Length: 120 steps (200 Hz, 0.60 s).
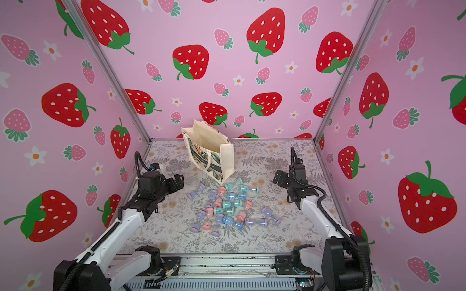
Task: Put the hourglass into the canvas bag
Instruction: Pick up the hourglass from the center of the board.
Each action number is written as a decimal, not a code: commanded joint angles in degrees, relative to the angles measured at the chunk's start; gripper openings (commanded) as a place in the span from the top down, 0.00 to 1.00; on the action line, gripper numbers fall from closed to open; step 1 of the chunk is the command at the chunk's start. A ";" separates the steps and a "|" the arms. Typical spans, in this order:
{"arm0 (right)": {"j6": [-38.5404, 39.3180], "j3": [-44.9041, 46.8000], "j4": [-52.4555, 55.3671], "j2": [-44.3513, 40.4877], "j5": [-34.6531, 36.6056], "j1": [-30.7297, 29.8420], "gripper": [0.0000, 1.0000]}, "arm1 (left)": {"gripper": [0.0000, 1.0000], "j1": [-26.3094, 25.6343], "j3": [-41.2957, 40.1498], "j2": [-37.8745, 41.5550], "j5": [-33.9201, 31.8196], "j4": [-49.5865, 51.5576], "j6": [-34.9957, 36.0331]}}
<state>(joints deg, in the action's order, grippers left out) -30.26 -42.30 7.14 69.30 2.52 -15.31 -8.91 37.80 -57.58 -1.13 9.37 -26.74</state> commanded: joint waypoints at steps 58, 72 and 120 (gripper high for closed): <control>2.30 -3.31 10.09 0.73 -7.72 -16.29 0.01 | 0.06 -18.67 4.99 2.41 -7.88 24.45 -5.09; 2.70 -3.39 10.42 1.56 -8.52 -19.39 0.01 | 0.06 -21.54 5.28 1.91 -8.10 27.47 -6.29; 3.22 -2.28 7.30 3.99 -9.55 -29.11 0.01 | 0.11 -29.63 4.64 -1.73 -5.52 30.39 -8.43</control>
<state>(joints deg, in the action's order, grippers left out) -27.49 -44.42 15.35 72.53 -6.00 -41.04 -35.31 40.77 -57.89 -6.87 35.94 -33.04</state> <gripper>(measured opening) 0.993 0.903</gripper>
